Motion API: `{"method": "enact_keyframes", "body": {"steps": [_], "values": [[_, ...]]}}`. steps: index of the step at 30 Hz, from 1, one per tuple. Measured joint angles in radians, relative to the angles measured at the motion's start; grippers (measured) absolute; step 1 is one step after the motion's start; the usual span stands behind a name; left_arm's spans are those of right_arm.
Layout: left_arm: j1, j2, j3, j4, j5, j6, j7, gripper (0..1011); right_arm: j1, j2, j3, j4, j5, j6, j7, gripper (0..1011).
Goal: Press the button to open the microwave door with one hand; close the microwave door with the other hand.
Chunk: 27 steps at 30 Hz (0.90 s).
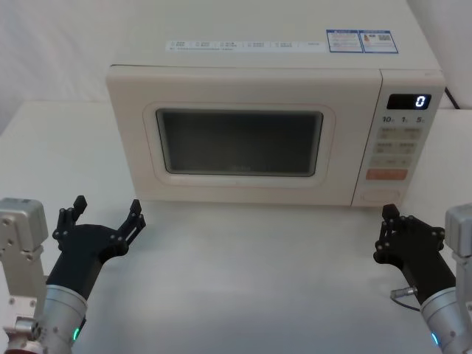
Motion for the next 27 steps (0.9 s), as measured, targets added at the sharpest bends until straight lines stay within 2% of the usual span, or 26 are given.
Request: {"method": "enact_keyframes", "body": {"steps": [8,16,24,27], "values": [[0.0,0.0,0.0,0.0,0.0,0.0,0.0,1001,0.024,-0.021,0.019,0.042,0.007,0.024,0.036,0],[0.0,0.0,0.0,0.0,0.0,0.0,0.0,1001,0.077,-0.05,0.043,0.127,0.016,0.044,0.068,0],[0.0,0.0,0.0,0.0,0.0,0.0,0.0,1001,0.122,-0.077,0.051,0.193,-0.014,0.045,0.076,0],[0.0,0.0,0.0,0.0,0.0,0.0,0.0,1001,0.138,-0.082,0.051,0.209,-0.04,0.044,0.075,0]]}}
